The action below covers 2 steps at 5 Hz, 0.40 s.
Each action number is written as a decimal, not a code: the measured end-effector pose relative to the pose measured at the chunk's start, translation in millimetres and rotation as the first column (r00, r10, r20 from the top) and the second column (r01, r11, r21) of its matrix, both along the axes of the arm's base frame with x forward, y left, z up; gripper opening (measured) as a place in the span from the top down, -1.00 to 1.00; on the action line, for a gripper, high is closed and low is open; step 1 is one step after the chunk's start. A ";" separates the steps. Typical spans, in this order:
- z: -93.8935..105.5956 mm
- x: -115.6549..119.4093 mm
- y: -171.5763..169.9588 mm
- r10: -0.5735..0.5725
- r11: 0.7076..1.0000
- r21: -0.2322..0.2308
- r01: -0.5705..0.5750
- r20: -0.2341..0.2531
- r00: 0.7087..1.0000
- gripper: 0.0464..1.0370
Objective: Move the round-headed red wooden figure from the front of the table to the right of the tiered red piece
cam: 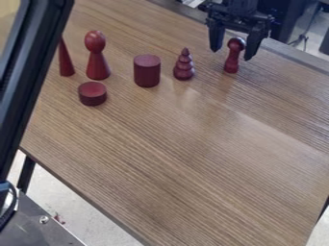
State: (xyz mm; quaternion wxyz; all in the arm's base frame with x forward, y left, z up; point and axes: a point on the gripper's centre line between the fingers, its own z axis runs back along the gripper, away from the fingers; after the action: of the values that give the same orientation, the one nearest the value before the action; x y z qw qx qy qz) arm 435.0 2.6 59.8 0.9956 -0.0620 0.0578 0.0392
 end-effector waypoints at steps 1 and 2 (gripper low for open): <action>-7.3 -16.0 -6.2 -0.017 1.000 0.002 0.017 -0.005 1.000 -0.93; 30.9 -48.9 -7.1 -0.054 0.995 0.092 0.045 0.093 0.994 -0.93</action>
State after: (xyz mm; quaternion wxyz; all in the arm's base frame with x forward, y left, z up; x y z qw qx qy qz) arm 386.0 -4.5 90.7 0.9997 -0.0177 0.0101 0.0141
